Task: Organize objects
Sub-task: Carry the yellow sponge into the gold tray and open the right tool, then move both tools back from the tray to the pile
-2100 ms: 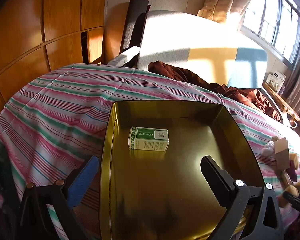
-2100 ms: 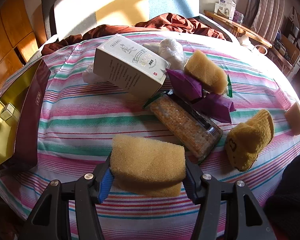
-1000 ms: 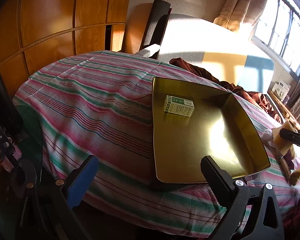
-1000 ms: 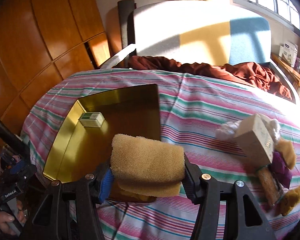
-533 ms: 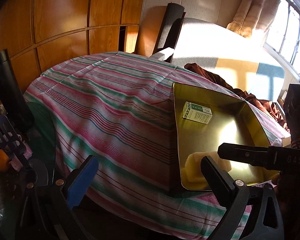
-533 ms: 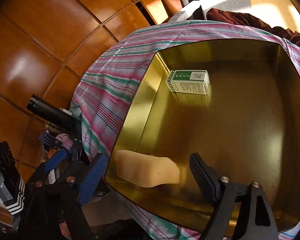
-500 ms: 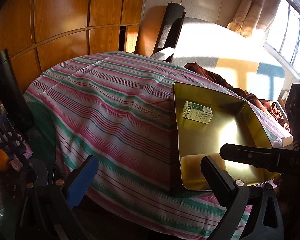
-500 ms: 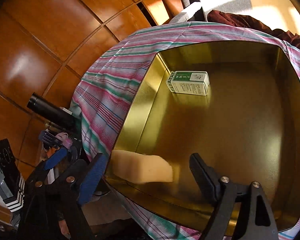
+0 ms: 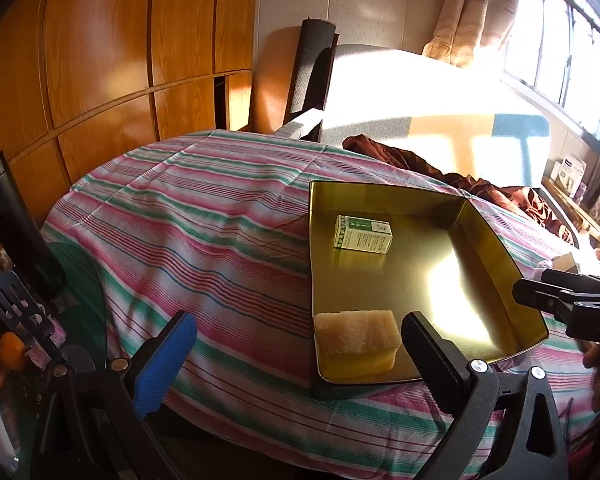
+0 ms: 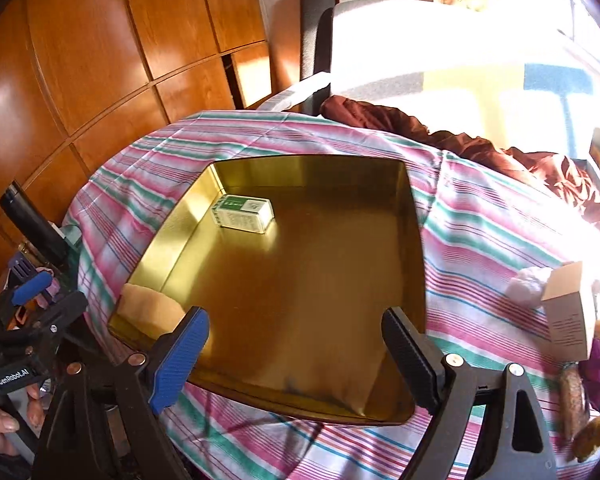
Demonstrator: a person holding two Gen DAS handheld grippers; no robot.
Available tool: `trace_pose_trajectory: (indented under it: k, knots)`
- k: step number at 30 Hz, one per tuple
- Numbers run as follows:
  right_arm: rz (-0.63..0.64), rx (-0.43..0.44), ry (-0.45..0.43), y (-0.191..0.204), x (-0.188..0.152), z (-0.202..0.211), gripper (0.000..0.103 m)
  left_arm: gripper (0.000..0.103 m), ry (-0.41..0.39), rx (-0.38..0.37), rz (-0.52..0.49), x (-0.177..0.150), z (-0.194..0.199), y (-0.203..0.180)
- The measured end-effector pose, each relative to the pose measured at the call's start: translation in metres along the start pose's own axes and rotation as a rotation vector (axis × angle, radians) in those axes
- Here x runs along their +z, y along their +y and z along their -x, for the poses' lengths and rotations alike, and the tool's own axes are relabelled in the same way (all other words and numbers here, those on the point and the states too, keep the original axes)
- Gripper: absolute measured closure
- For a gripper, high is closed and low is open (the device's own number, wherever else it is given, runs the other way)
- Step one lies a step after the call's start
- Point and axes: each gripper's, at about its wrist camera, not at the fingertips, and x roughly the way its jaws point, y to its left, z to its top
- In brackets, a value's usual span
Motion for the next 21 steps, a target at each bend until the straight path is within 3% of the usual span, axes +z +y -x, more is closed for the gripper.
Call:
trace_pose_trajectory:
  k: [12, 21]
  knots:
    - [-0.093, -0.21, -0.029, -0.093, -0.018, 0.038, 0.013, 0.0, 0.004, -0.085, -0.128, 0.003, 0.006, -0.059]
    - [-0.193, -0.41, -0.035, -0.185, -0.033, 0.075, 0.013, 0.0, 0.025, -0.174, -0.236, 0.0, 0.002, -0.111]
